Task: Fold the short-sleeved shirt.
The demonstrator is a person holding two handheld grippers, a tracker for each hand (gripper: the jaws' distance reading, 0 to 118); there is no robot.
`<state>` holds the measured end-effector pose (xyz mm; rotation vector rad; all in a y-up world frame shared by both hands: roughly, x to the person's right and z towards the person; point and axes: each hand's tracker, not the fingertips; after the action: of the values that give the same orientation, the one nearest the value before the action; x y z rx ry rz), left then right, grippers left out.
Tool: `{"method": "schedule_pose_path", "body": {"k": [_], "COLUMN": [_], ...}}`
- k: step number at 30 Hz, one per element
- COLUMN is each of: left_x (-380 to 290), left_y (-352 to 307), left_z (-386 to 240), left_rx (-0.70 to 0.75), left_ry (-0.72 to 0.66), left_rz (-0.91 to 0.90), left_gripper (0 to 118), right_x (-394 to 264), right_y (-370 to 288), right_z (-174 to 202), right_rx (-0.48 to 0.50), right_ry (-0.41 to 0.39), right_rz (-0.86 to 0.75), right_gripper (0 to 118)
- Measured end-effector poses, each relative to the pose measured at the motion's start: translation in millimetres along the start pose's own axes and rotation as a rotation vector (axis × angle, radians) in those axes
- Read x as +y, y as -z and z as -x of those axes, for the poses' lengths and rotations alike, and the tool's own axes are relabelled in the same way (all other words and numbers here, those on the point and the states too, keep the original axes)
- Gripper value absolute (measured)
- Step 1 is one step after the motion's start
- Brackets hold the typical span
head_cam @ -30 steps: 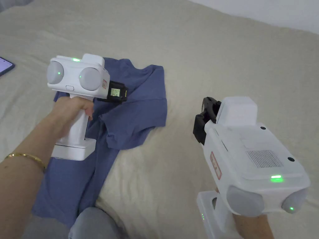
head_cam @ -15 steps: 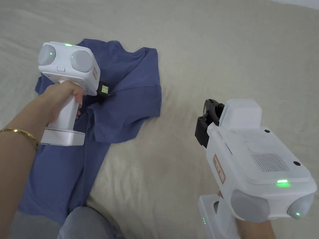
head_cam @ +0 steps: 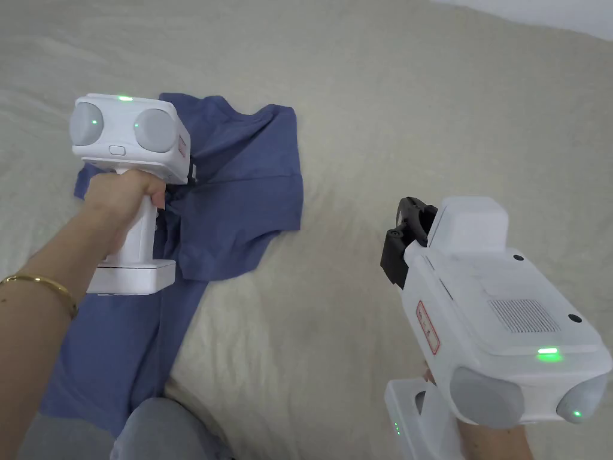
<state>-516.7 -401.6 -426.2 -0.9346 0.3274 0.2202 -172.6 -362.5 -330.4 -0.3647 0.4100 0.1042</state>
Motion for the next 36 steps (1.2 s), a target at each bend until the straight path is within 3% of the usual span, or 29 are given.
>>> {"method": "schedule_pose_path", "body": {"k": [7,11,21,27,36], "left_x": [-3,-1,25,54,95], "left_y": [-67,-116,-268,-346,-404], "left_z": [8,13,-27,-76,-170], "left_rx": [-0.021,-0.048,-0.161,-0.246,-0.394], "left_ry": [-0.002,-0.069,-0.044,0.027,0.062], "left_rz": [-0.114,-0.196,-0.526,-0.685,-0.804], "left_gripper": [0,0,0,0,0], "right_x": [7,10,10,10,13], "right_y": [-31,-55,-107,-131,-170], "right_z": [0,-1,-18,-40,-95], "right_rx": [0.007,0.012,0.011,-0.046,-0.21], "right_ry": [0.009,0.011,0.019,0.037,0.091], "right_rz": [-0.055,-0.09,-0.165,-0.196,-0.245], "right_gripper": [0,0,0,0,0]}}
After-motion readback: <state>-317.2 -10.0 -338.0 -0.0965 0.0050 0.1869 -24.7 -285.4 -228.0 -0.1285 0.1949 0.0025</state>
